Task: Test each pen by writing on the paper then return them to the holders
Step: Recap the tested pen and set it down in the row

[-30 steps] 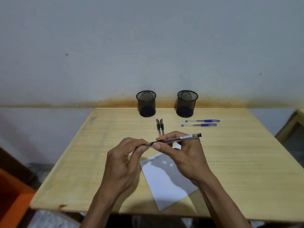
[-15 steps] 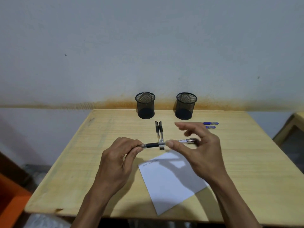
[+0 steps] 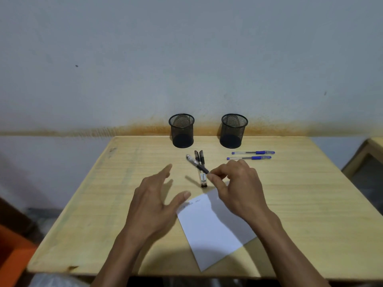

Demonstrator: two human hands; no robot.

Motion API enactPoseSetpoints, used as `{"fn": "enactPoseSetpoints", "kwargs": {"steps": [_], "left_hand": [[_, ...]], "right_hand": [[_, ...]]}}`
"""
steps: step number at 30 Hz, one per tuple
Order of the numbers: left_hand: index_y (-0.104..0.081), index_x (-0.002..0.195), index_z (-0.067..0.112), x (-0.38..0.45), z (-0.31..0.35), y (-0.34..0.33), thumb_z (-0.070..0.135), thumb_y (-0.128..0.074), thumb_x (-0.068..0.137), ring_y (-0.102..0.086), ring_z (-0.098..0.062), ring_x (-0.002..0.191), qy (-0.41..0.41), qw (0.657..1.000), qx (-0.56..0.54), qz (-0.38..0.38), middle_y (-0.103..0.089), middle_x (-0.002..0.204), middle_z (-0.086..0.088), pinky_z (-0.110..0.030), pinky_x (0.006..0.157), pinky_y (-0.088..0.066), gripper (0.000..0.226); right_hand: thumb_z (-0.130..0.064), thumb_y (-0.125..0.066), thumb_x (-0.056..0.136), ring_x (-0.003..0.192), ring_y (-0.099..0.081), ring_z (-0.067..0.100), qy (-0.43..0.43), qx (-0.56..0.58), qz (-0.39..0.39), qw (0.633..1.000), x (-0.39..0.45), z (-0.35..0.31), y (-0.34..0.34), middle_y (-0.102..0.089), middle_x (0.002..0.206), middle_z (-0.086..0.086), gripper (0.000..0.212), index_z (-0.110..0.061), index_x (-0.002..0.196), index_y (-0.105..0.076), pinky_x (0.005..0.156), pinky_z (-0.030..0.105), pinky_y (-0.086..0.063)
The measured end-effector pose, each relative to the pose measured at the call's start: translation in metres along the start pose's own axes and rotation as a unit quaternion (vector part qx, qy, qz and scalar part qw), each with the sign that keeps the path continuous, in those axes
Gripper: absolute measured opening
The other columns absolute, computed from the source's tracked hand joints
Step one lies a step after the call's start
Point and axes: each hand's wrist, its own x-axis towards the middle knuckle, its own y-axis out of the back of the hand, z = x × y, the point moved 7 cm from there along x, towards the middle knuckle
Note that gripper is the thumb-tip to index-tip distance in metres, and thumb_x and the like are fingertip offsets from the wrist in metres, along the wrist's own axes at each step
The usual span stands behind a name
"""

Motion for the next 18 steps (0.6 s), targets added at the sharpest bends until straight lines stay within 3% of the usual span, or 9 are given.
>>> {"fn": "enactPoseSetpoints", "kwargs": {"steps": [3, 7, 11, 14, 18], "left_hand": [[-0.041, 0.147, 0.033, -0.01, -0.022, -0.027, 0.083, -0.048, 0.075, -0.025, -0.009, 0.145, 0.011, 0.992, 0.104, -0.065, -0.038, 0.153, 0.015, -0.038, 0.118, -0.023, 0.088], [-0.036, 0.149, 0.034, -0.016, -0.039, -0.048, 0.091, -0.028, 0.073, -0.008, -0.008, 0.151, 0.005, 0.98, 0.171, -0.105, -0.023, 0.161, 0.011, -0.044, 0.123, -0.005, 0.096], [-0.038, 0.149, 0.035, -0.014, -0.041, -0.048, 0.093, -0.025, 0.072, -0.01, -0.008, 0.15, -0.005, 0.979, 0.184, -0.09, -0.025, 0.161, 0.012, -0.043, 0.122, -0.005, 0.097], [-0.035, 0.149, 0.037, -0.013, -0.042, -0.05, 0.094, -0.021, 0.071, -0.009, -0.007, 0.15, -0.01, 0.976, 0.197, -0.091, -0.022, 0.161, 0.014, -0.042, 0.122, -0.003, 0.097], [-0.048, 0.143, 0.033, -0.013, -0.044, -0.052, 0.094, -0.021, 0.071, -0.023, -0.011, 0.148, -0.017, 0.979, 0.188, -0.073, -0.036, 0.156, 0.009, -0.045, 0.121, -0.013, 0.099]], "right_hand": [[-0.035, -0.07, 0.091, 0.085, -0.065, 0.019, -0.143, 0.051, 0.02, 0.988, 0.018, 0.025, -0.007, -0.074, 0.084, -0.005, 0.015, -0.023, 0.09, -0.08, 0.078, 0.038, -0.053], [-0.034, -0.07, 0.089, 0.082, -0.065, 0.023, -0.274, 0.056, 0.01, 0.96, 0.039, 0.049, -0.034, -0.072, 0.077, -0.003, 0.015, -0.022, 0.085, -0.078, 0.086, 0.042, -0.056], [-0.034, -0.064, 0.091, 0.076, -0.053, 0.024, -0.309, 0.003, -0.015, 0.951, 0.053, 0.057, -0.061, -0.056, 0.067, -0.006, 0.019, -0.02, 0.086, -0.077, 0.091, 0.04, -0.049], [-0.035, -0.061, 0.092, 0.078, -0.057, 0.024, -0.309, -0.026, -0.025, 0.95, 0.056, 0.061, -0.08, -0.067, 0.078, -0.001, 0.019, -0.021, 0.089, -0.074, 0.084, 0.037, -0.042], [-0.035, -0.057, 0.093, 0.084, -0.06, 0.024, -0.294, -0.052, -0.017, 0.954, 0.054, 0.064, -0.091, -0.072, 0.085, 0.001, 0.02, -0.023, 0.09, -0.073, 0.081, 0.036, -0.033]]}}
